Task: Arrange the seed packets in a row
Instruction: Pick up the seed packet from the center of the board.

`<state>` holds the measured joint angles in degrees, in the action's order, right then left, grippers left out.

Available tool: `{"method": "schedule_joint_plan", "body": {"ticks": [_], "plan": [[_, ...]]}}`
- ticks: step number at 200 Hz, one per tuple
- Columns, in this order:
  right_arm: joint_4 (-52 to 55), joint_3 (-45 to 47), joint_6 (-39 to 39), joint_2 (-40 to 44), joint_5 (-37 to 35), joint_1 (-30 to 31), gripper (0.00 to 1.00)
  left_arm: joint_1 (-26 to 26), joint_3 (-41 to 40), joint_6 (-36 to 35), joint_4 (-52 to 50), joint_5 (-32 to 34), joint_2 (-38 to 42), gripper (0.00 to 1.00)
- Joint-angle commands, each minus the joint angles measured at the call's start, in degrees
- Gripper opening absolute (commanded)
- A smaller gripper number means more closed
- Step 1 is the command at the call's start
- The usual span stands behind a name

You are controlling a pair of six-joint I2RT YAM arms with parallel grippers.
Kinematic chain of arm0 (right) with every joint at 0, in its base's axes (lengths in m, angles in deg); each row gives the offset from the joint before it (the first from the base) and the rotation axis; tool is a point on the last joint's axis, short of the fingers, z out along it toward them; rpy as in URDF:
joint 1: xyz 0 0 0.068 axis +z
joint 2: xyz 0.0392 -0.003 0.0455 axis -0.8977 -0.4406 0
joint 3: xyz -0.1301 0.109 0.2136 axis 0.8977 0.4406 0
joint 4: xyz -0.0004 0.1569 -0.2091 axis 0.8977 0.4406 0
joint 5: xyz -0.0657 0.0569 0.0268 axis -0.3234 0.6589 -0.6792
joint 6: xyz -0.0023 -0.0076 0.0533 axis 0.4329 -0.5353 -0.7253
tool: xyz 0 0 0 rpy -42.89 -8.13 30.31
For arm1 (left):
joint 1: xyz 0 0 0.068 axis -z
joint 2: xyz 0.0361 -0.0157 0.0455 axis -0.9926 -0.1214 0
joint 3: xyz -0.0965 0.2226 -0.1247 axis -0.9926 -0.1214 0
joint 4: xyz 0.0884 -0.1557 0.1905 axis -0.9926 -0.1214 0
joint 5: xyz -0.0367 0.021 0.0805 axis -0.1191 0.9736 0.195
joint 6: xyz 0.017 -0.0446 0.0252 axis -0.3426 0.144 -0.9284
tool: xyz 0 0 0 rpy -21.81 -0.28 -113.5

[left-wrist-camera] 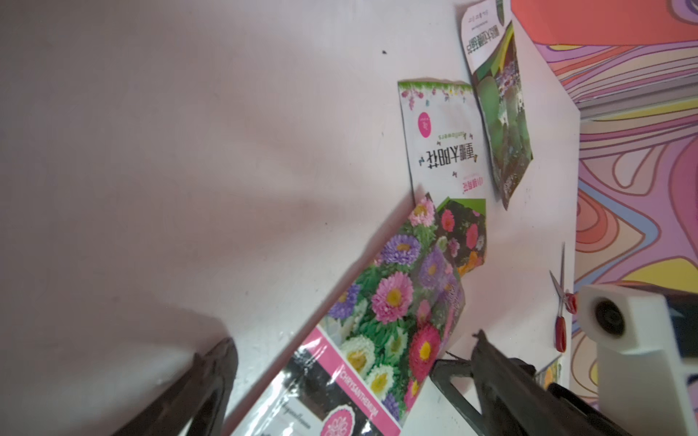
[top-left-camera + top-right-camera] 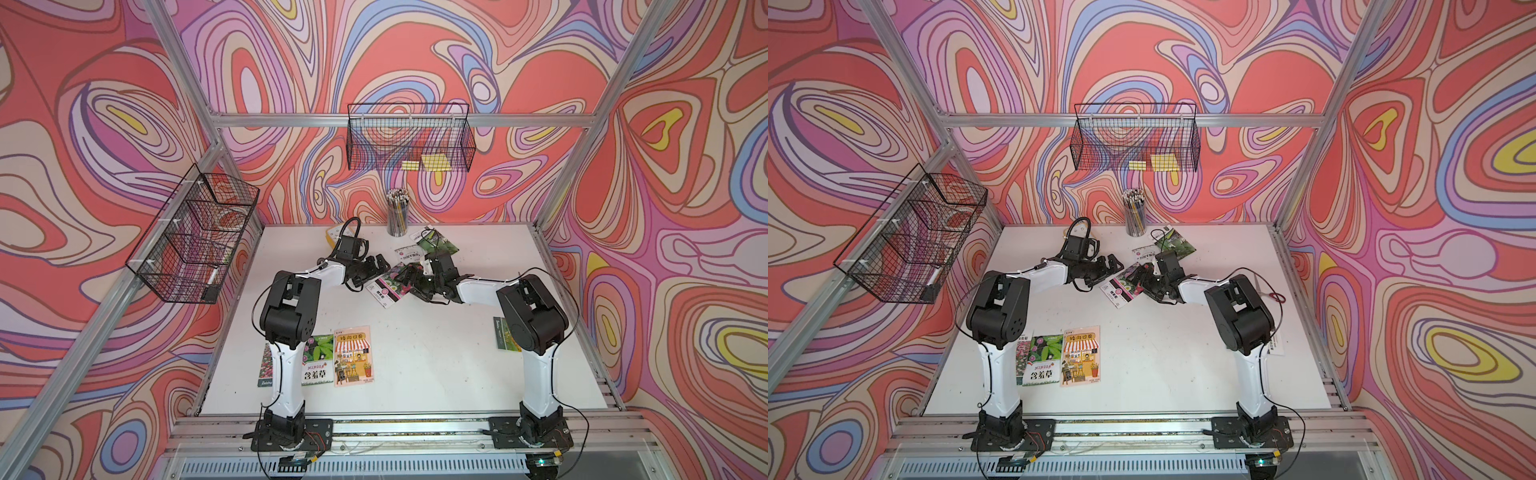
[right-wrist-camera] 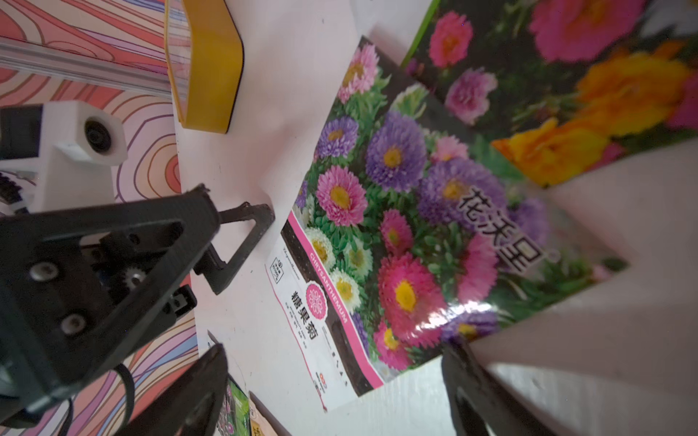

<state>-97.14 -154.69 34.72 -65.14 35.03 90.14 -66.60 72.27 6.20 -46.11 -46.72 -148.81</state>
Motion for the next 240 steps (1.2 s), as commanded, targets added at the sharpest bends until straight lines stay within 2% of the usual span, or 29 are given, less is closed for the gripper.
{"method": "schedule_joint_plan", "body": {"ticks": [1, 17, 50, 67, 99, 110, 129, 153, 163, 199, 240], "plan": [[-0.39, 0.75, -3.12, -3.85, 0.12, 0.0, 0.82, 1.27, -5.18, 3.6, 0.94, -5.31, -2.4, 0.96], [-3.0, 2.11, -4.35, -3.44, 0.04, -0.05, 0.74, 1.32, -8.68, 5.85, 4.94, -6.89, -1.31, 0.95], [-5.92, 3.51, -5.77, -3.09, 0.83, -0.54, 0.67, 2.34, -13.36, 10.74, 12.32, -11.12, 0.15, 0.89], [-6.95, 4.13, -6.28, -2.81, 0.87, -0.68, 0.6, 3.28, -14.18, 10.89, 12.5, -10.61, 1.03, 0.88], [-8.83, 6.6, -6.97, -1.39, 1.01, -1.38, 0.39, 3.53, -15.31, 11.25, 12.55, -9.69, 2.04, 0.87], [-8.46, 7.45, -6.35, -0.51, 0.62, -1.73, 0.35, 3.57, -15.71, 11.11, 12.17, -9.29, 2.55, 0.87], [-6.7, 8.92, -4.66, 1.33, 0.37, -2.87, 0.34, 3.61, -16.3, 10.99, 11.76, -9.02, 3.47, 0.87], [-6.71, 10.42, -2.97, 2.54, 1.66, -4.51, 0.16, 3.58, -17.07, 10.72, 11.39, -8.66, 5.13, 0.86], [-6.8, 10.53, -2.2, 2.67, 2.32, -4.9, 0.0, 3.6, -17.55, 10.55, 11.12, -8.58, 5.98, 0.86], [-11.15, 13.44, 1.61, 5.96, 6.34, -5.25, 0.0, 3.61, -19.51, 9.27, 9.22, -7.91, 10.76, 0.86], [-11.54, 23.39, 7.41, 18.0, 12.35, -4.9, 0.0, 3.63, -23.1, 7.04, 5.33, -5.28, 19.17, 0.86]]}}
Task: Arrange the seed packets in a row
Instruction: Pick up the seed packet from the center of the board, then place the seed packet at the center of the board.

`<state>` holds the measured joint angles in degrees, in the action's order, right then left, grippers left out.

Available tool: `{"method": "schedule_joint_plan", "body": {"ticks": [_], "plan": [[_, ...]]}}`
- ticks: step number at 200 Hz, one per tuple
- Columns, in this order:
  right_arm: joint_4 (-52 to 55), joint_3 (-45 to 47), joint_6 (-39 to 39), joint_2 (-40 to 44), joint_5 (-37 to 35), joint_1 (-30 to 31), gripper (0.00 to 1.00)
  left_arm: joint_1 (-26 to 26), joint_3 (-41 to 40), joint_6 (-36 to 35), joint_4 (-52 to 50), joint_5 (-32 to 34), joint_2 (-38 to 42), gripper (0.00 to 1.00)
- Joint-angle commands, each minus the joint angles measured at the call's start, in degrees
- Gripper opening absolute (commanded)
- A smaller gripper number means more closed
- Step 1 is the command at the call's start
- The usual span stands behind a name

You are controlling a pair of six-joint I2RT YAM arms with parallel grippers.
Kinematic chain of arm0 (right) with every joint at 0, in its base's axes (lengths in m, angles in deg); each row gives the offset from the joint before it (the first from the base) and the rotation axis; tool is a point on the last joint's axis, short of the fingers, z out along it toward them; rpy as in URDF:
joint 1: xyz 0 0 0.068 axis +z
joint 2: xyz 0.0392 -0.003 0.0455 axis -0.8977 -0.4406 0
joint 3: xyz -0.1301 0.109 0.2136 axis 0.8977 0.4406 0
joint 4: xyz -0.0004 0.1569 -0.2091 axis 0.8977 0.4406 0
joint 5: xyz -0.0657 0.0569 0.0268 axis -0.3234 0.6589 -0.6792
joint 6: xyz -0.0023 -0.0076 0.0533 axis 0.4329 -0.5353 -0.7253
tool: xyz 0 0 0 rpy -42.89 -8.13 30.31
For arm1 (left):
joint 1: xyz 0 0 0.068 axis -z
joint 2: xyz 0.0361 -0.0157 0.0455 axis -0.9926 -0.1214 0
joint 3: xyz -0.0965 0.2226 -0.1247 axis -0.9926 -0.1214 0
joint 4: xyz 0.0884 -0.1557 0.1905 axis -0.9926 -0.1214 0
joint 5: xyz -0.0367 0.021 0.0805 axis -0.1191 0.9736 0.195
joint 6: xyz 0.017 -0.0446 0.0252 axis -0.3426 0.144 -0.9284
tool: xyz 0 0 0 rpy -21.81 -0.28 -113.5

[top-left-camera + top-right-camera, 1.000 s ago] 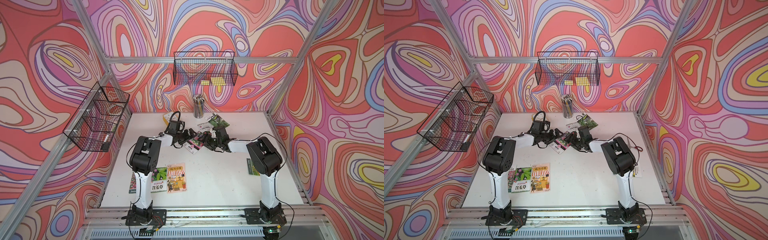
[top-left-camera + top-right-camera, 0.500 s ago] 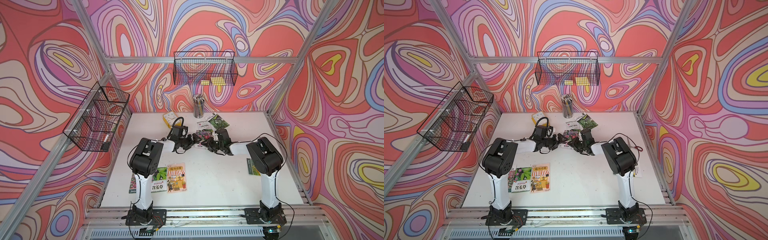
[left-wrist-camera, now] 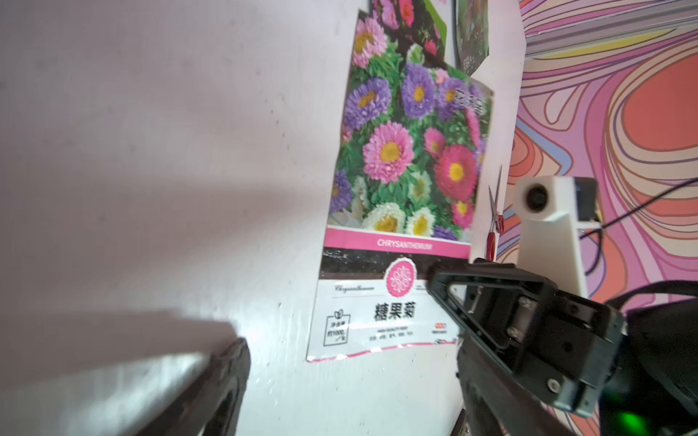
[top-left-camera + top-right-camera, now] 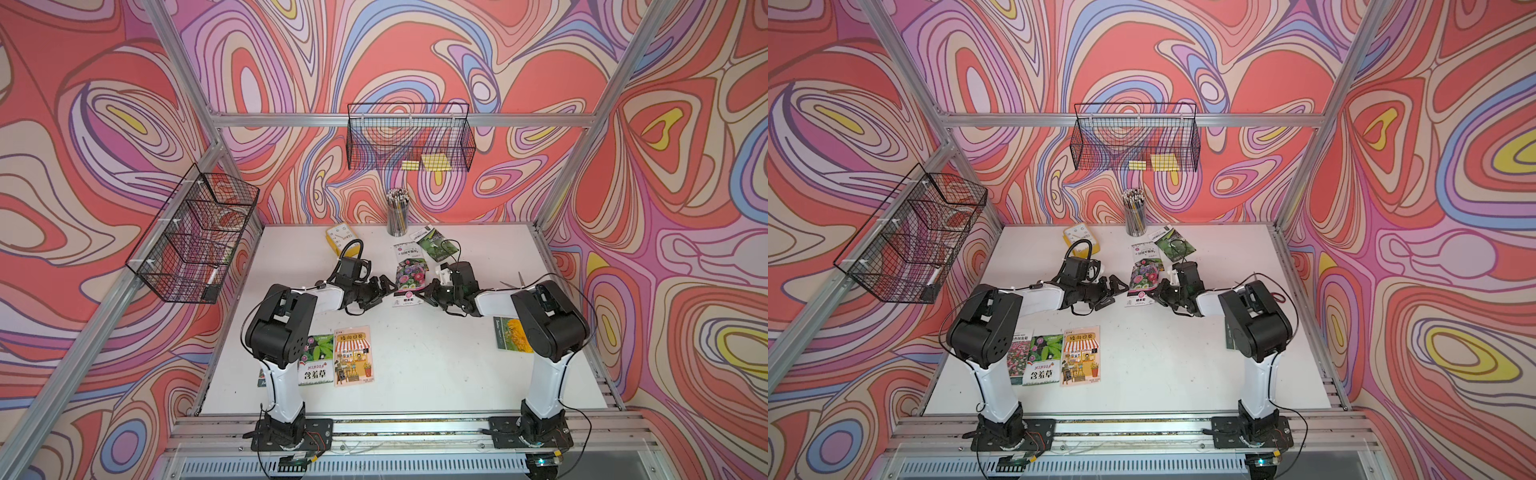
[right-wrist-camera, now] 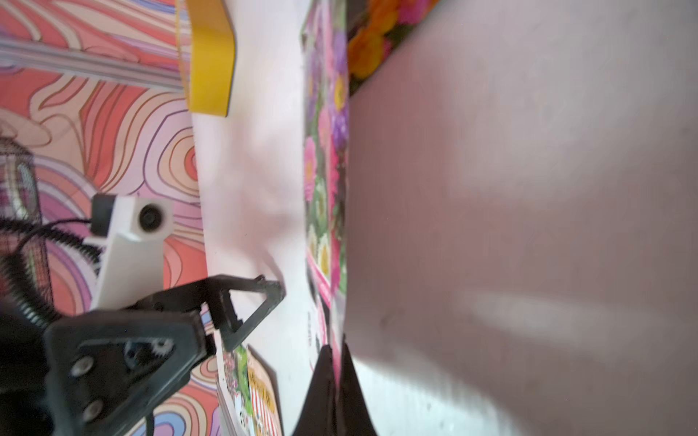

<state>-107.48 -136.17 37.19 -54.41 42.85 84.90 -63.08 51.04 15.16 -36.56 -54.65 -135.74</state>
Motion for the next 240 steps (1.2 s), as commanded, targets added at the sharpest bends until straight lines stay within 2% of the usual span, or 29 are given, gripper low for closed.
{"method": "schedule_joint_plan", "body": {"ticks": [1, 21, 47, 78, 91, 126, 168, 240], "plan": [[-1.08, 5.22, 5.0, 7.91, 4.52, 0.33, 0.0, 0.1, -1.93, -1.93, -4.28, 2.76, 6.33, 0.86], [2.42, 10.55, 6.72, 15.78, 4.37, 2.07, 0.0, 0.36, -3.47, -2.78, -6.47, 5.3, 11.48, 0.87], [7.29, 14.79, 6.87, 23.07, 0.4, 8.01, 0.0, 0.95, -4.17, -3.43, -9.27, 8.28, 17.31, 0.88], [3.78, 20.6, 1.95, 27.1, -3.92, 15.08, 0.0, 2.0, -4.54, -3.43, -11.76, 11.06, 22.84, 0.93], [2.03, 22.62, 0.18, 27.49, -5.46, 17.3, 0.0, 2.61, -4.75, -3.43, -12.47, 12.02, 24.86, 0.99], [-2.94, 26.62, -4.3, 27.22, -8.38, 21.62, 0.0, 3.87, -5.48, -3.08, -13.91, 14.2, 29.08, 0.99], [-3.71, 25.53, -6.14, 23.77, -12.3, 27.47, 0.0, 4.5, -6.03, -2.99, -15.42, 15.79, 32.19, 0.99], [-3.41, 23.91, -7.14, 20.35, -16.04, 29.85, 0.0, 4.67, -6.56, -3.25, -16.83, 16.5, 34.25, 0.99]]}}
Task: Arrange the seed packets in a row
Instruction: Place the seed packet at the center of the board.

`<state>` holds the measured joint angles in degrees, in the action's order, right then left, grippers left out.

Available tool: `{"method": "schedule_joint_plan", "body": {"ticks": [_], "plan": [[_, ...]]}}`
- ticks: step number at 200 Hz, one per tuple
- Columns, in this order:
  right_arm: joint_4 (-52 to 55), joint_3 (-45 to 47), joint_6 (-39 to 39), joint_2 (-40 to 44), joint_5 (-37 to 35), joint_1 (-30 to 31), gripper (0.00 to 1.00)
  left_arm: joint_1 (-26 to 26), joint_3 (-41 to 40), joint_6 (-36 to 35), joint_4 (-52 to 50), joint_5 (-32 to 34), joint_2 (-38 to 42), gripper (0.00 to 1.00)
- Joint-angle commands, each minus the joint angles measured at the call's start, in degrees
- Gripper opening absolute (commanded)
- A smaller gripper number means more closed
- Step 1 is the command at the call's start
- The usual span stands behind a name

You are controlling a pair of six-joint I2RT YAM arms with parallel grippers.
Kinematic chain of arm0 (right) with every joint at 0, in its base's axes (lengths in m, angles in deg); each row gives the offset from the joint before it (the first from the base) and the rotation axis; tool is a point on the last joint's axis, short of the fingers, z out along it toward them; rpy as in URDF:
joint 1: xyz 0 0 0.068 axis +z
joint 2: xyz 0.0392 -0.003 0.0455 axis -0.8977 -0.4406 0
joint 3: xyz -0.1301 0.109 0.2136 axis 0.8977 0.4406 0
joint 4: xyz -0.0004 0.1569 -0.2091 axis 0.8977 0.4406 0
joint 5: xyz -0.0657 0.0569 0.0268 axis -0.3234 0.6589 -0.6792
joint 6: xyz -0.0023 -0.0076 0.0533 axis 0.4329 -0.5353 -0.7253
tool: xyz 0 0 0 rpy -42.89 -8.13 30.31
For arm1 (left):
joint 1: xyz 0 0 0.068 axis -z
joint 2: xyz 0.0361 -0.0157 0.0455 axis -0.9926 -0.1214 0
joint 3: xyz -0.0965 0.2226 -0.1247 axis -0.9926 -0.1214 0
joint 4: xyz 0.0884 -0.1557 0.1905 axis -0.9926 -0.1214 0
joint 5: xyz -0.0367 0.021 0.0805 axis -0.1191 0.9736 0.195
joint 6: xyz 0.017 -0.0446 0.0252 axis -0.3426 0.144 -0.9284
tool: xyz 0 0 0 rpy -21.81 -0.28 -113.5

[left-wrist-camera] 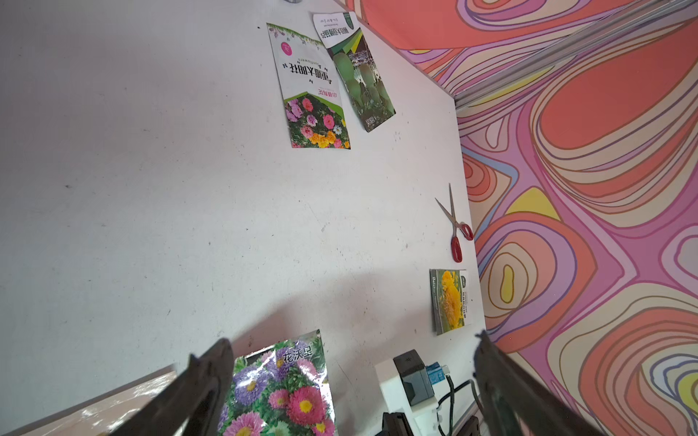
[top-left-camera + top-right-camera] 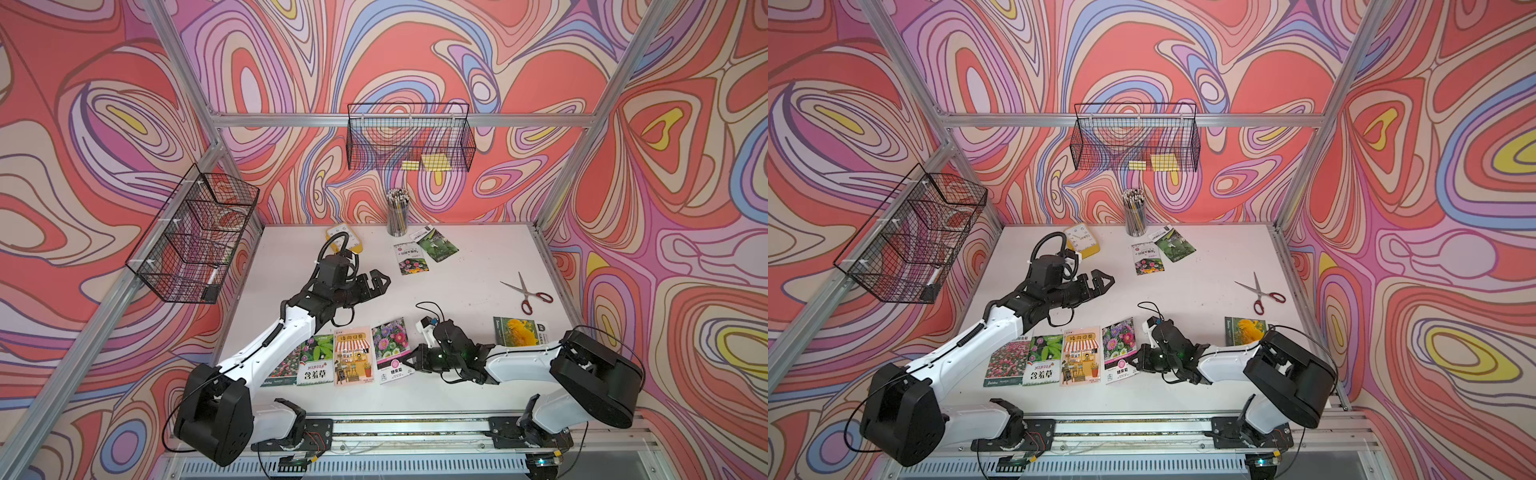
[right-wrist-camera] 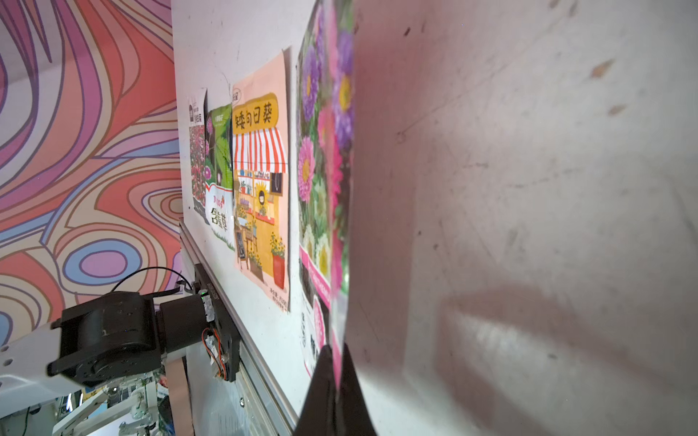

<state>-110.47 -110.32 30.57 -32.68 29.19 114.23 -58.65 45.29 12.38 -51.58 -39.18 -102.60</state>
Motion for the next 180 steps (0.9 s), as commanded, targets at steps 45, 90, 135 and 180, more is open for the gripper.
{"method": "schedule_joint_plan", "body": {"ticks": [45, 90, 135, 180], "plan": [[-0.1, -2.62, -1.62, -2.28, -3.54, 1.13, 0.0, 0.36, -0.81, -0.39, -1.81, 1.09, 1.03, 0.99], [0.61, -2.9, -2.2, -2.63, -4.4, 1.72, 0.0, 0.48, -0.81, -0.39, -1.9, 1.14, 0.98, 0.99], [0.62, -3.16, -2.46, -3.24, -4.22, 2.27, 0.0, 0.41, -1.16, -0.39, -2.09, 1.29, 1.31, 0.99], [2.59, -3.25, -3.27, -2.16, -5.24, 3.07, 0.26, 0.54, -1.27, -0.46, -2.25, 1.29, 1.46, 0.99]]}}
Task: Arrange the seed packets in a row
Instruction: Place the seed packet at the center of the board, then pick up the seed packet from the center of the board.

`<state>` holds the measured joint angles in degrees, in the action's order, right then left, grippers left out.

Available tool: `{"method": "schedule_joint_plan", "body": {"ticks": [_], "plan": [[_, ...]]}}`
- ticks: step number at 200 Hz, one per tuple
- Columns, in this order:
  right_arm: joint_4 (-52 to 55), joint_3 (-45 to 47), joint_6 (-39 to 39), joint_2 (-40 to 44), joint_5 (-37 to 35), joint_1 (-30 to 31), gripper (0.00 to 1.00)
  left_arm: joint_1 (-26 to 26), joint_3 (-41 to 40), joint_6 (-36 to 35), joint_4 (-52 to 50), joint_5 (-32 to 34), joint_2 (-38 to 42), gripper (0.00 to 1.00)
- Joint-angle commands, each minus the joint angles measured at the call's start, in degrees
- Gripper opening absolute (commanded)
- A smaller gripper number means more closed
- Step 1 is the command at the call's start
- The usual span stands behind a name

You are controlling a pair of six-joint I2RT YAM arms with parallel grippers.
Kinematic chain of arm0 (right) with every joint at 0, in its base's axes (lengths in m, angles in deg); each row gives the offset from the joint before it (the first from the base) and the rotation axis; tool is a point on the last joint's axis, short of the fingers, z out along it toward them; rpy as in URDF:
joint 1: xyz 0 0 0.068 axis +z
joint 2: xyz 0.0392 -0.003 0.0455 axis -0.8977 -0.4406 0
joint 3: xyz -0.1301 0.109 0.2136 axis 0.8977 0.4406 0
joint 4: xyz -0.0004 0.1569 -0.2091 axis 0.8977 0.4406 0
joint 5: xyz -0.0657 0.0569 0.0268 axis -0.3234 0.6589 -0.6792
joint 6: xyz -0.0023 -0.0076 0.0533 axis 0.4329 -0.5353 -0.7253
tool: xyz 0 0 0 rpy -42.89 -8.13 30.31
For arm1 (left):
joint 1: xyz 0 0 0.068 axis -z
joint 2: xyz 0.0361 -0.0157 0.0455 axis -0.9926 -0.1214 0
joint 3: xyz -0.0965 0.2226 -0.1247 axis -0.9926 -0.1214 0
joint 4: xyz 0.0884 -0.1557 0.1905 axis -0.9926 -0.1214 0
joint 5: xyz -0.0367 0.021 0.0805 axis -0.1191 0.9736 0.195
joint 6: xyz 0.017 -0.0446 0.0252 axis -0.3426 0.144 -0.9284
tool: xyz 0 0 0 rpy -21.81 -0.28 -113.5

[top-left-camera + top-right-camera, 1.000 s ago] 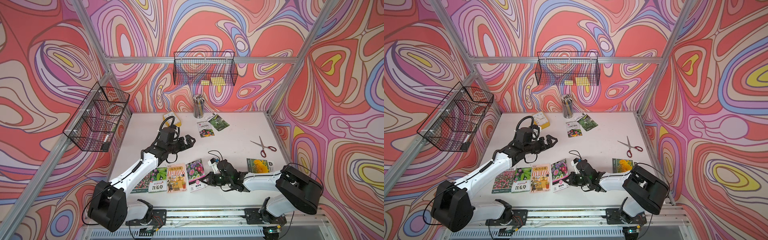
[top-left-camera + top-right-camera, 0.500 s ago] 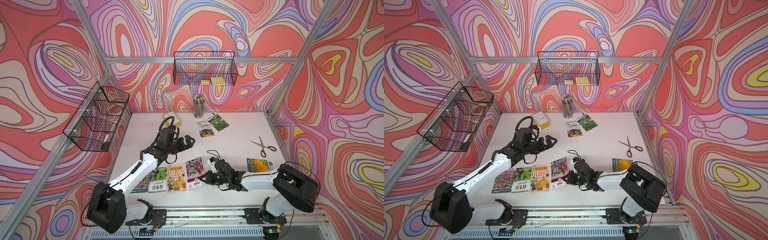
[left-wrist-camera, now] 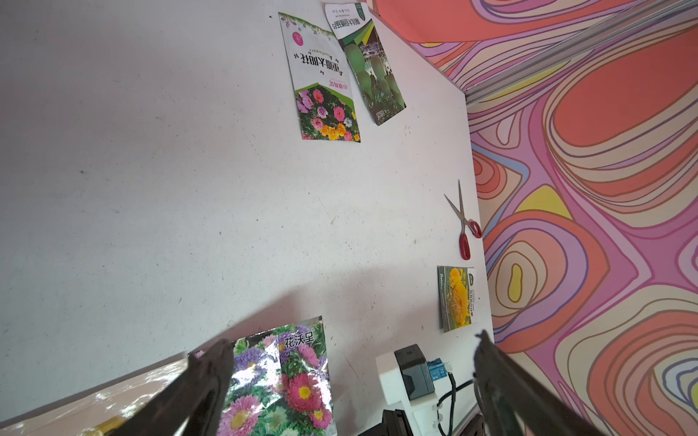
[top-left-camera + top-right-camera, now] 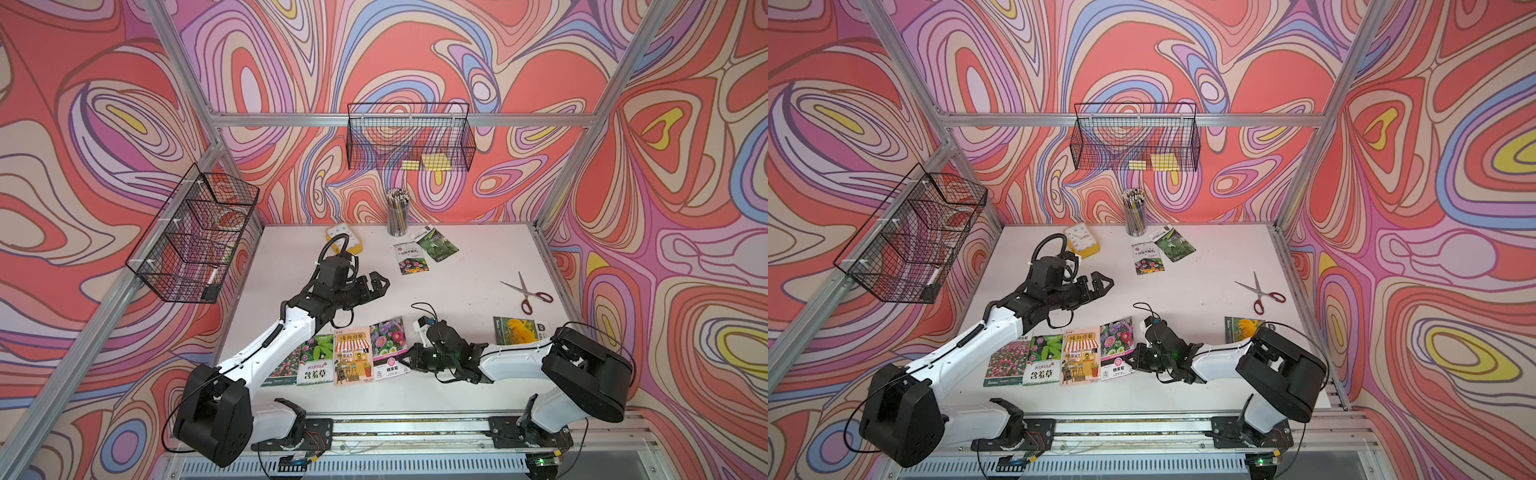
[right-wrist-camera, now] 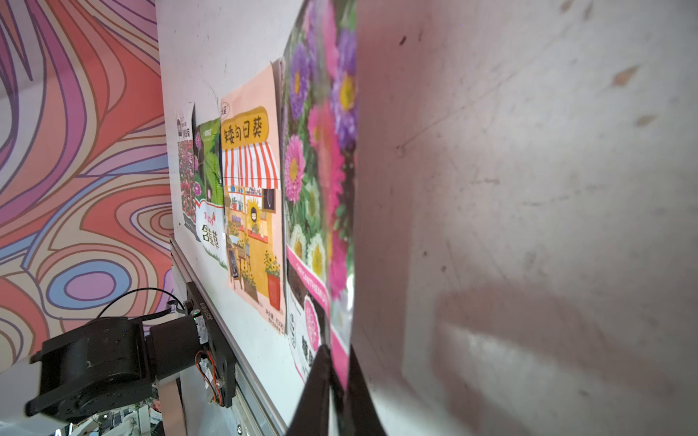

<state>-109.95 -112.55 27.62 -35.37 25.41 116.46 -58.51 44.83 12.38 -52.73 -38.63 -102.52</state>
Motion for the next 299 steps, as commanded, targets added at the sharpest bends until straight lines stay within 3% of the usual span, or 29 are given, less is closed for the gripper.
{"method": "schedule_joint_plan", "body": {"ticks": [1, 20, 72, 107, 123, 148, 191, 238, 299], "plan": [[2.14, -1.02, -0.36, 0.6, -1.57, 0.88, 0.27, 0.43, -0.8, -0.47, -1.09, 0.74, 1.38, 0.99], [6.33, -1.57, -0.75, 2.17, -3.32, 1.26, 0.48, 0.44, -0.81, -0.65, -1.1, 0.83, 1.36, 0.99], [28.83, -7.36, 4.19, 10.14, -13.35, 2.09, 0.73, 0.45, -0.09, -1.77, -1.53, 1.18, 0.04, 0.99], [43.04, -14.87, 11.85, 14.65, -23.08, 0.74, 0.98, 0.48, 2.78, -3.84, -1.84, 2.0, -4.29, 0.99], [45.04, -17.9, 15.68, 14.26, -22.47, -4.5, 0.98, 0.4, 5.8, -5.04, -1.78, 2.25, -8.58, 0.99], [41.56, -20.89, 20.75, 10.8, -13.42, -18.64, 0.98, 0.45, 12.49, -6.65, -1.76, 1.43, -17.47, 0.99], [35.19, -34.51, 25.8, -4.84, -1.35, -33.56, 0.98, -0.11, 25.26, -8.54, 0.57, 1.41, -34.33, 0.99], [32.45, -54.88, 25.36, -25.51, 6.06, -37.99, 0.98, -1.13, 39.23, -9.57, 2.64, -0.55, -48.91, 0.99], [32.14, -75.47, 24.09, -44.49, 8.43, -38.21, 0.97, -3.87, 45.88, -5.11, 6.89, -2.93, -58.58, 0.99]]}}
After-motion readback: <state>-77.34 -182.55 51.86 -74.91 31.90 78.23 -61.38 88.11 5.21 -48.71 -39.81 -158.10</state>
